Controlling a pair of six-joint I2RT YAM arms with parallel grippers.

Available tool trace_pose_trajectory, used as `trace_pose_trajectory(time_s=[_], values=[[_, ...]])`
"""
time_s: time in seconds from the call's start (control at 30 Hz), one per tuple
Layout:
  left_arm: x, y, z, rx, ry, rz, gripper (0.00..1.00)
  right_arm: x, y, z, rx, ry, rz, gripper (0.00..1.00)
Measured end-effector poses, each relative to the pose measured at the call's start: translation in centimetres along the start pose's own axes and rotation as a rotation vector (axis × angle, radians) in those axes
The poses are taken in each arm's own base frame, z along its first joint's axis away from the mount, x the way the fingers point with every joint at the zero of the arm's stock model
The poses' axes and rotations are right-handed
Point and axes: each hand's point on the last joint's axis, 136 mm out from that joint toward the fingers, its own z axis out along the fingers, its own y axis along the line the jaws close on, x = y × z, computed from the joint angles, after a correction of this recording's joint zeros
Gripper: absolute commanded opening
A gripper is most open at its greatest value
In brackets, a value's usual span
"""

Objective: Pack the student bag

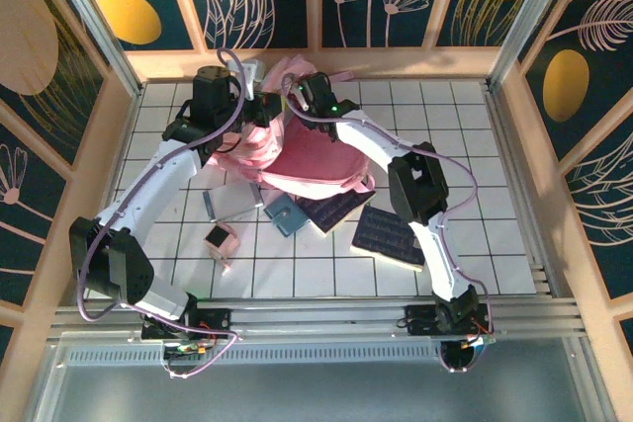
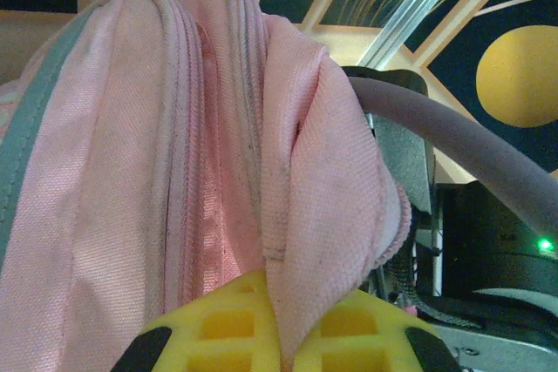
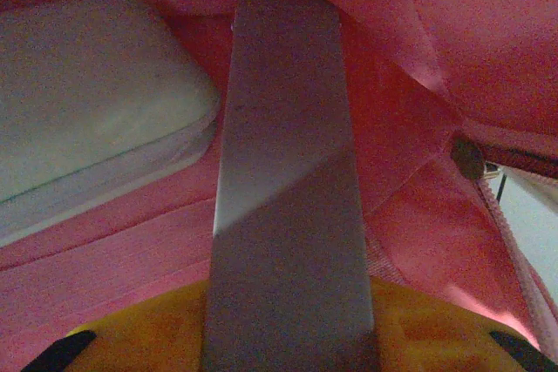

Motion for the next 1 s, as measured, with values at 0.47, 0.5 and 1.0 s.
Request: trace_pose_trajectory(time_s=[0.47,0.5,1.0], values=[[-0.9,2.5,0.0,0.031,-0.018,-0.125,0.0,3.2,1.9,-4.6,0.005,-0.091,0.042,0.74],[-1.1,2.6,0.0,0.03,-0.025,-0.132,0.0,3.2,1.8,-6.1,-0.004,-0.113,0.053,0.72],[-1.0,2.9,0.2,0.051,-0.035,-0.168,0.0,-1.3,6.9,-26.8,-0.32,-0.558,0.128,0.91]])
